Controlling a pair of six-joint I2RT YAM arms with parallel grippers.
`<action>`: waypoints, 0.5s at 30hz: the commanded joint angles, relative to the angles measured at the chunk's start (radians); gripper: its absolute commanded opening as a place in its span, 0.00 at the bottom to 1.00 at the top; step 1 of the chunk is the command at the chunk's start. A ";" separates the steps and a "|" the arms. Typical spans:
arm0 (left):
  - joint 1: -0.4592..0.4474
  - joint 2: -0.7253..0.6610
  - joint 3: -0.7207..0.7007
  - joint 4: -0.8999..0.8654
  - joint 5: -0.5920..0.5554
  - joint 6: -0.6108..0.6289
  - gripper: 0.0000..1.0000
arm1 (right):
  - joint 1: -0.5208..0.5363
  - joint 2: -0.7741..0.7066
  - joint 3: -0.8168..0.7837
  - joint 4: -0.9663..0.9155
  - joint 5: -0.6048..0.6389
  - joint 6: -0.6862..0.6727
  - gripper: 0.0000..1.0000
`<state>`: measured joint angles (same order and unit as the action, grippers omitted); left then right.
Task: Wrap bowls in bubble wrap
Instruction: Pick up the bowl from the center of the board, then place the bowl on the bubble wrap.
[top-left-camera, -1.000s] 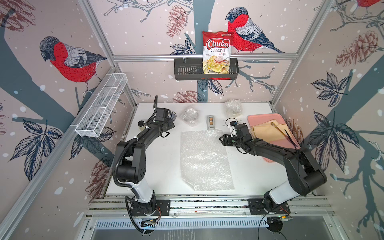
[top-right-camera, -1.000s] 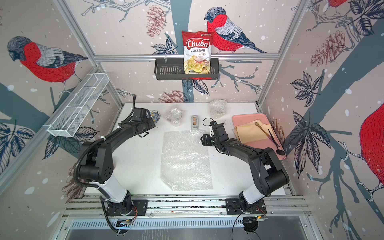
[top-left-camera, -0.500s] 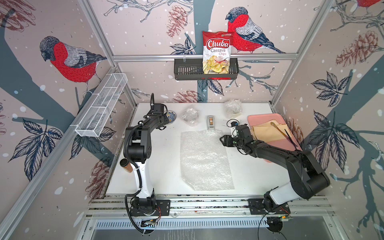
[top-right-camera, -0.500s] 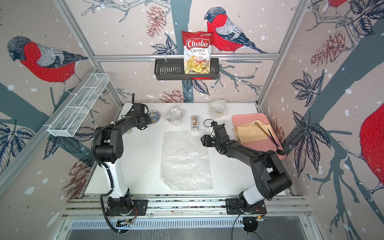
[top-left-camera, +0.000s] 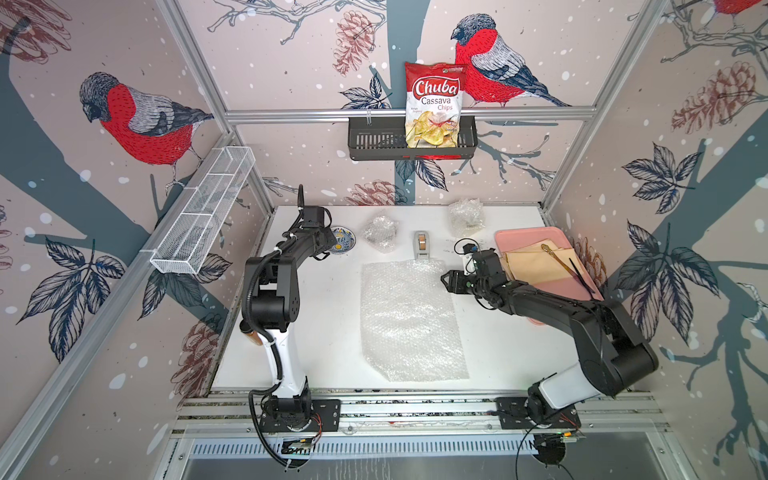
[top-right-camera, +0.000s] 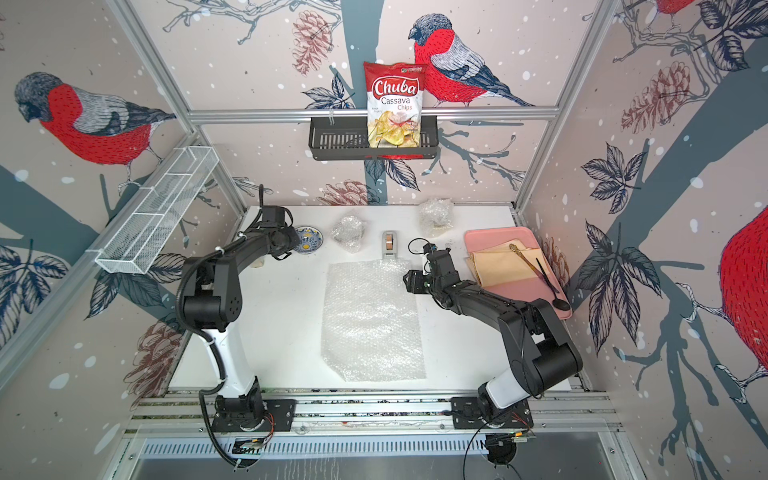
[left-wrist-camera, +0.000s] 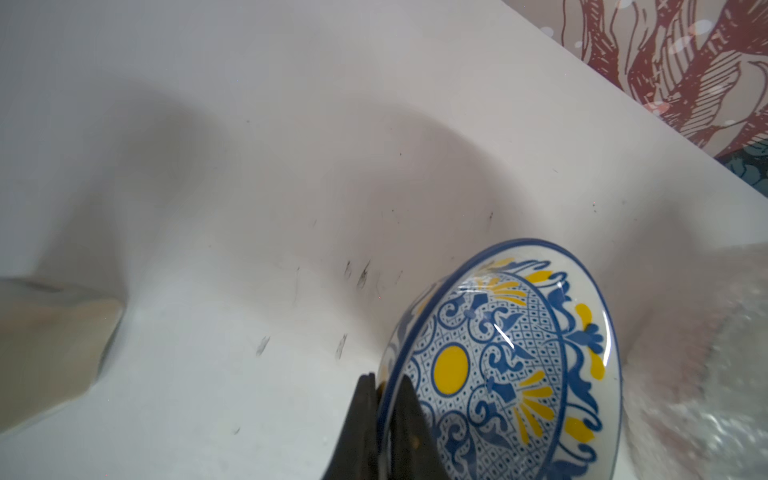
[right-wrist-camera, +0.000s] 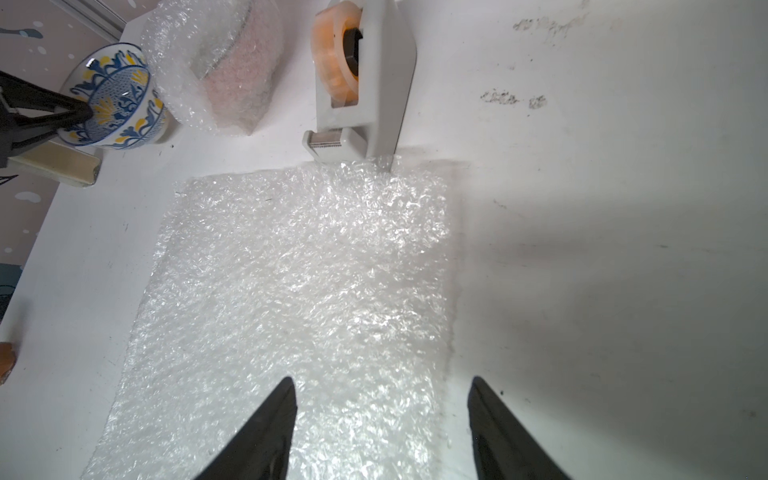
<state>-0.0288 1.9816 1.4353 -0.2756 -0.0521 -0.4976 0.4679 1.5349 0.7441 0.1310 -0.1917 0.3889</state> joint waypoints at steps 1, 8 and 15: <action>-0.020 -0.114 -0.063 0.021 0.034 0.016 0.00 | -0.005 0.007 -0.002 0.028 -0.004 0.000 0.66; -0.135 -0.396 -0.264 0.036 0.177 0.029 0.00 | -0.035 0.015 -0.024 0.057 -0.009 0.031 0.66; -0.366 -0.510 -0.425 0.102 0.221 -0.045 0.00 | -0.045 0.045 -0.023 0.067 -0.022 0.041 0.65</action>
<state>-0.3374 1.4811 1.0462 -0.2375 0.1299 -0.4923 0.4244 1.5719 0.7197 0.1734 -0.1993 0.4194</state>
